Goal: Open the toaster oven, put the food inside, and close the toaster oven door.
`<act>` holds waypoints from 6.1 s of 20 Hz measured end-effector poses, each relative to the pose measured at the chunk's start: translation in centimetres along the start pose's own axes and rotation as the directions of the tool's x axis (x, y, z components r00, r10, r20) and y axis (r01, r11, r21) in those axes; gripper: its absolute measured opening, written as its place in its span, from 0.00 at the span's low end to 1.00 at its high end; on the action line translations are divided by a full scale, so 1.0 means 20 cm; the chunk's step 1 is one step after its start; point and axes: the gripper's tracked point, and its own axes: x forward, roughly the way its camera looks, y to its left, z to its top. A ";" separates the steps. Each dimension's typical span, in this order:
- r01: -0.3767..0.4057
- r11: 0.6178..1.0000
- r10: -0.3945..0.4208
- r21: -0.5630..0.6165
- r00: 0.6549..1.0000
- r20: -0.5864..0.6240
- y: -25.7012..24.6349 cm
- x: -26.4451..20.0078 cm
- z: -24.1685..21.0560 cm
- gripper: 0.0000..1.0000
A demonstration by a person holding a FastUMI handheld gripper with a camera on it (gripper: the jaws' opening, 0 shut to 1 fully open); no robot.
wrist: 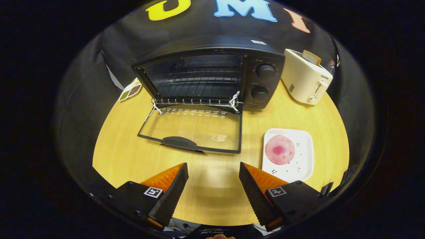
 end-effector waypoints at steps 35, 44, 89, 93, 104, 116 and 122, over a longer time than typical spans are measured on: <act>0.097 0.992 -0.064 0.086 0.944 -0.325 -1.00 0.12 -0.20 0.97; 0.069 0.990 -0.018 0.121 0.925 -0.379 -0.95 0.12 -0.22 0.31; -0.292 0.726 0.317 0.622 0.946 0.074 -0.66 -0.54 -0.13 0.02; -0.344 0.689 0.353 0.638 0.928 0.118 -0.52 -0.61 -0.09 0.02; -0.429 0.690 0.457 0.583 0.883 0.108 -0.01 -0.64 -0.09 0.02; -0.433 0.651 0.472 0.623 0.874 0.114 0.30 -0.37 0.07 0.02; -0.421 0.600 0.450 0.680 0.881 0.148 0.36 -0.10 0.21 0.02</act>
